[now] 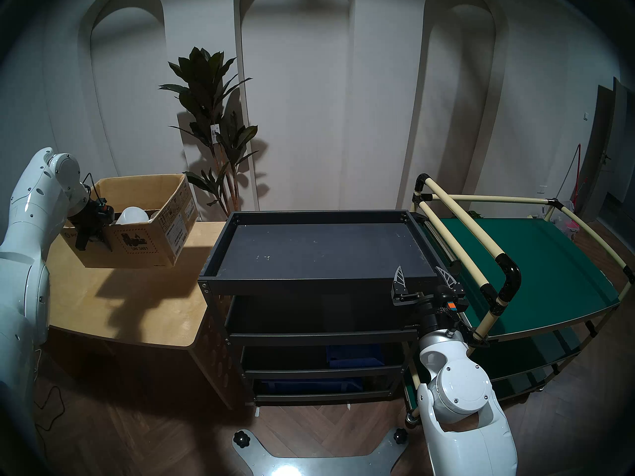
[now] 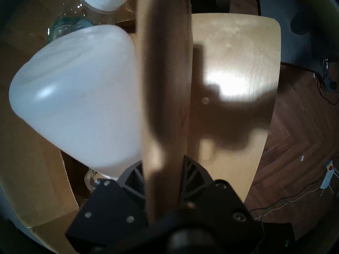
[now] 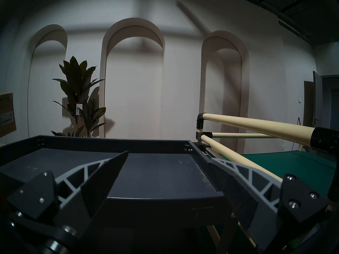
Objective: Put the storage box onto the shelf
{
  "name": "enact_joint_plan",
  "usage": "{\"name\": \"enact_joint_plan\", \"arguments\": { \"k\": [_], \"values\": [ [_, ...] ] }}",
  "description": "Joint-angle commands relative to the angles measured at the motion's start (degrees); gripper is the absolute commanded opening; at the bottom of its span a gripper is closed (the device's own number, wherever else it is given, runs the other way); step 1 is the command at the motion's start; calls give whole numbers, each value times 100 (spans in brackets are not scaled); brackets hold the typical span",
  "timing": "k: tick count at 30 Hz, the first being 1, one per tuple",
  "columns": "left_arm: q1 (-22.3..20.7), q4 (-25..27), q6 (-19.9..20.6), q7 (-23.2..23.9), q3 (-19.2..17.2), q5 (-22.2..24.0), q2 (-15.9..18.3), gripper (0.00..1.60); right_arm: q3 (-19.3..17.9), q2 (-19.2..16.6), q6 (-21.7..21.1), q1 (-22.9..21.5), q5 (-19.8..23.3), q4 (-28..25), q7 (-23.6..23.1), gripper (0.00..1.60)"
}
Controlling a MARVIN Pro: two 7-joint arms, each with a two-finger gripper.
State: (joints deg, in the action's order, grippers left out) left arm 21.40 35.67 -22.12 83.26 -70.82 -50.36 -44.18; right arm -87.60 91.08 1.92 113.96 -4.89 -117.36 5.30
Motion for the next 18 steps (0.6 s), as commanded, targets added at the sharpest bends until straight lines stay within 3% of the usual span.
{"name": "enact_joint_plan", "arguments": {
  "k": [1, 18],
  "values": [
    [-562, 155, 49, 174, 32, 181, -184, 0, -5, 8, 35, -12, 10, -131, 7, 160],
    [-1040, 178, 410, 174, 380, 631, -790, 0, -4, 7, 31, -27, 5, -101, 5, 160]
  ]
}}
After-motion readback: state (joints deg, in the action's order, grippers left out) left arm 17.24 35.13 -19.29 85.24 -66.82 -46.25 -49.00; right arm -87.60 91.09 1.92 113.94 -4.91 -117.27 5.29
